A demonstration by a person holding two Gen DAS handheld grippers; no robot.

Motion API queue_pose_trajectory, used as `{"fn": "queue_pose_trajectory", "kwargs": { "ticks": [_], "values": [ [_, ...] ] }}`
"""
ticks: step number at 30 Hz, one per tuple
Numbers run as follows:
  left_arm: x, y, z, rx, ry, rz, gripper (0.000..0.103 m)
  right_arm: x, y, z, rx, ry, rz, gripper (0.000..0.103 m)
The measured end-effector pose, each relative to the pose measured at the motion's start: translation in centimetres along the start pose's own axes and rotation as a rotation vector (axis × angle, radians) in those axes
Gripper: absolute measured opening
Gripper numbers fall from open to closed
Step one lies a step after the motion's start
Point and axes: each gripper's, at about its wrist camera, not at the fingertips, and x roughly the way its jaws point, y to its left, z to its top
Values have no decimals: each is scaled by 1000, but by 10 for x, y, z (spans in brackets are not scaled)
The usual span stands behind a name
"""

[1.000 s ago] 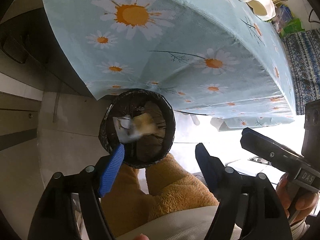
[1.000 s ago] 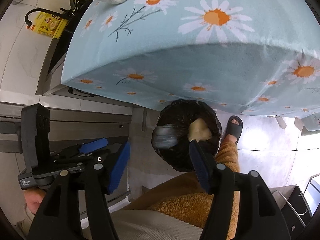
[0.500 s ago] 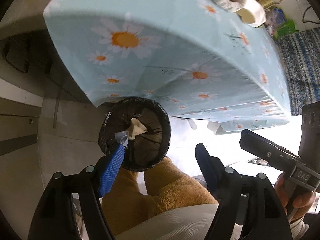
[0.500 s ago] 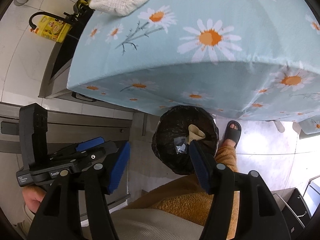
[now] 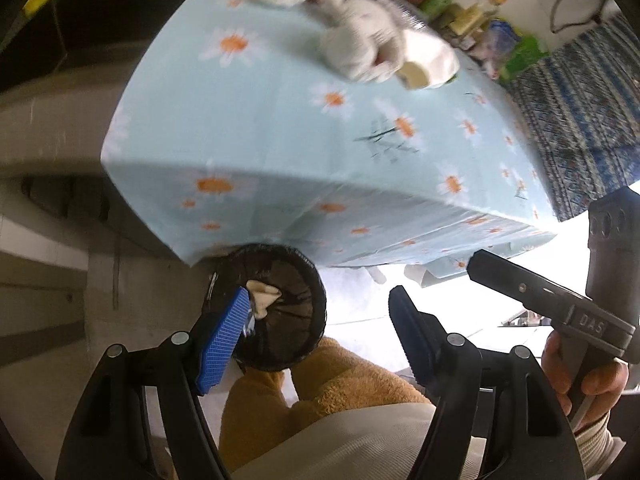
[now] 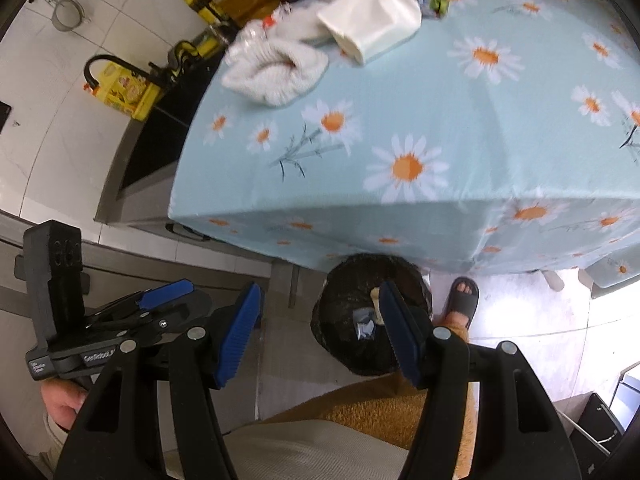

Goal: Collect trash
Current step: 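Open the left tool over the bin while the right tool releases the cup, then move both tools back up over the table toward the cloths and tissue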

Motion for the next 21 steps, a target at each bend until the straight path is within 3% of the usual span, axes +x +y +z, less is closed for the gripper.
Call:
{"fn": "queue_pose_trajectory", "kwargs": {
  "ticks": [18,21],
  "values": [
    [-32,-45,41,157,-71,-40,71,-51,-9,26,12,-158,-44,64],
    [-33,-51,52,163,-81,-42,71,-56,-15,37,5,-174,-57,69]
  ]
}}
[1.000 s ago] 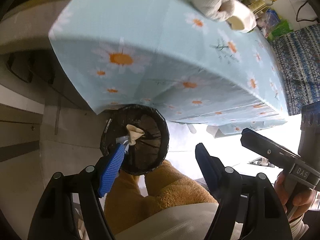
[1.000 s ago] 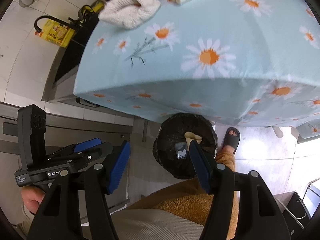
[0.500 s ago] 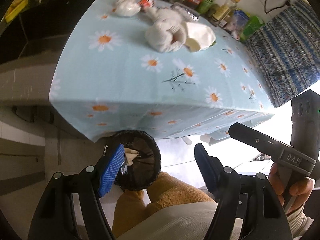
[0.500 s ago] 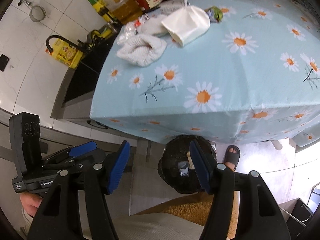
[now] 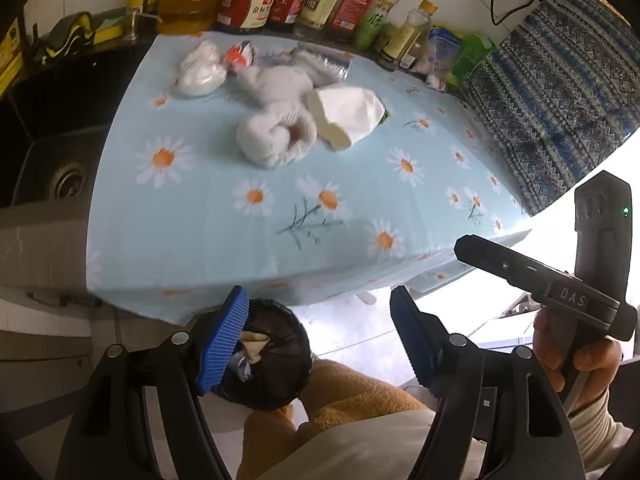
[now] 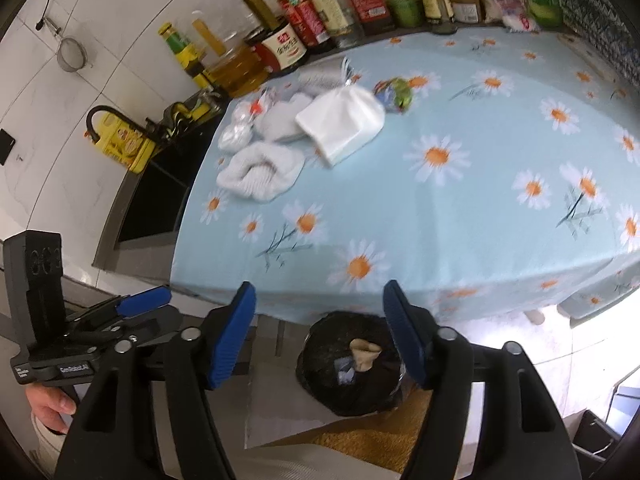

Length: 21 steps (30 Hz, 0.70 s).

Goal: Collect trash
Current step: 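Move both tools back up over the table toward the cloths and tissue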

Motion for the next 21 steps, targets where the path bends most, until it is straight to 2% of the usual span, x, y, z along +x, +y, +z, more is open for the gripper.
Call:
{"fn": "queue_pose_trajectory", "kwargs": {
  "ticks": [5,6,8,9,10,11,21],
  "values": [
    [3,-6,22,1,-20,16,71,2,-7,25,-21,2,-6,72],
    [3,-7,28,0,-23,23,71,2,-8,31,-29,2,-6,76],
    [5,-8,35,-5,-27,28,71,5,-10,44,-50,-3,-20,77],
    [6,-8,40,-13,-27,38,71,6,-11,49,-57,-6,-29,81],
    [8,-7,42,-19,-25,40,71,9,-13,58,-64,-6,-38,90],
    [10,-6,45,-27,-22,41,71,12,-14,63,-65,-4,-35,92],
    [32,4,65,-135,3,101,73,56,-11,121,-199,44,-28,98]
  ]
}}
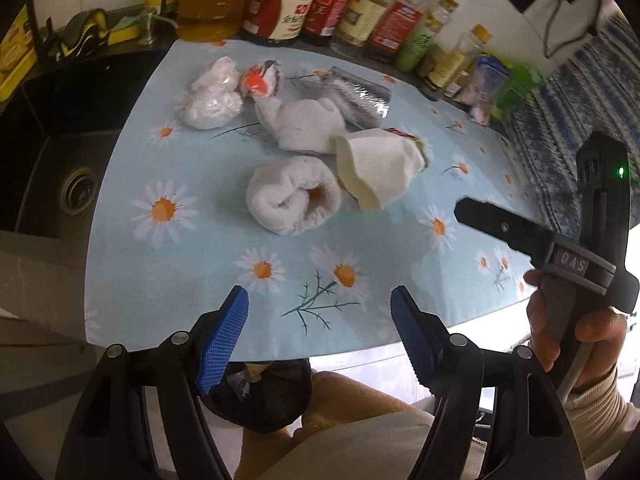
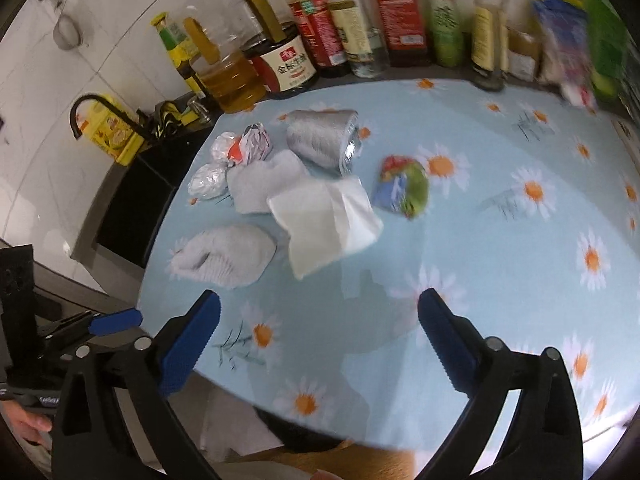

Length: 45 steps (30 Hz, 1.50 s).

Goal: Collect trash
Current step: 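Move both tools back up over the table toward the cloths and tissue, then grasp the white tissue with the right tool while the left tool grasps the white cloth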

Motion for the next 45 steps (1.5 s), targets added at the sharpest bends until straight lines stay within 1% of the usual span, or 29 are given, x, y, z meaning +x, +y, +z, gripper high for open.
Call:
{"fn": "queue_pose_trajectory", "kwargs": {
  "ticks": [2,4,11,14,22,25,29,32,33,36,37,40,45],
  "values": [
    [3,3,2,-27,0,14,80,10,5,11,-55,9,0,98],
    [4,6,5,-56,-2,24,80,21,8,21,-92,21,-6,98],
    [7,11,7,-123,2,66,80,55,9,40,-142,95,12,98],
    [9,13,5,-148,4,79,87,63,12,43,-177,100,-5,98],
    [15,13,-4,-216,-2,93,87,84,9,51,-217,105,-57,98],
    [17,11,-7,-230,-1,99,87,92,6,52,-211,131,-62,94],
    [20,11,-11,-250,10,105,87,100,6,53,-205,150,-38,93],
    [22,11,-13,-265,17,113,87,104,8,54,-214,151,-62,87],
    [23,11,-14,-269,21,119,87,107,7,54,-212,160,-64,82],
    [23,10,-13,-266,20,127,87,111,7,52,-210,168,-65,80],
    [23,10,-12,-267,19,129,87,111,6,52,-207,163,-59,77],
    [21,12,-10,-274,10,133,87,111,7,52,-219,156,-61,76],
    [20,11,-3,-263,8,138,87,102,2,53,-184,158,-33,75]
  ]
}}
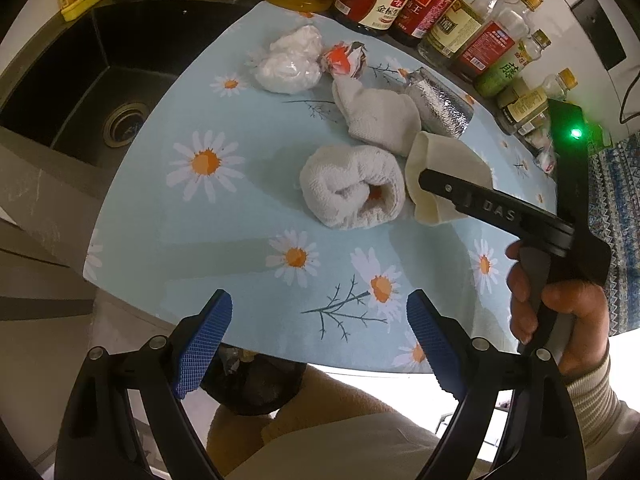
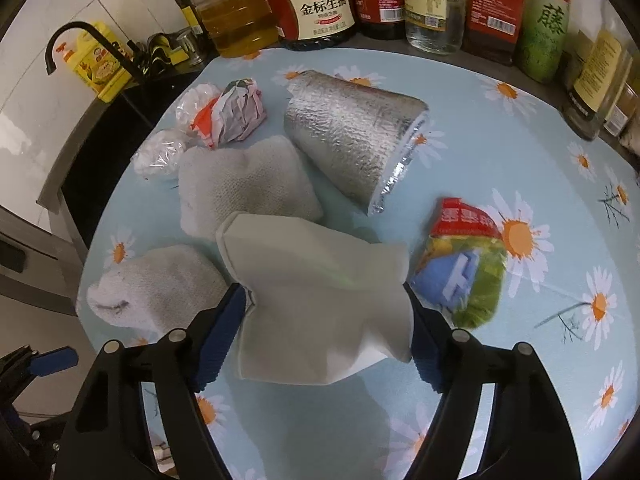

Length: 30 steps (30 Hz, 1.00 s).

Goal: Collect trash
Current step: 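Grasp the white tissue with the right tool while the left tool grasps the white cloth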

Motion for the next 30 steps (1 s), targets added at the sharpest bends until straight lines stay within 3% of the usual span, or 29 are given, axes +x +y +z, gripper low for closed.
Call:
{"fn": "queue_pose_trajectory", "kwargs": {
  "ticks": [13,21,30],
  "values": [
    [15,-25,31,67,8,-41,87,-63,-25,-13,91,-105,41,75],
    [41,-33,56,58,36,40,87,-80,-54,-32,136,-124,47,75],
    [68,-47,73,77,55,126,86,-75,-72,-50,141,-84,88,75]
  ]
}}
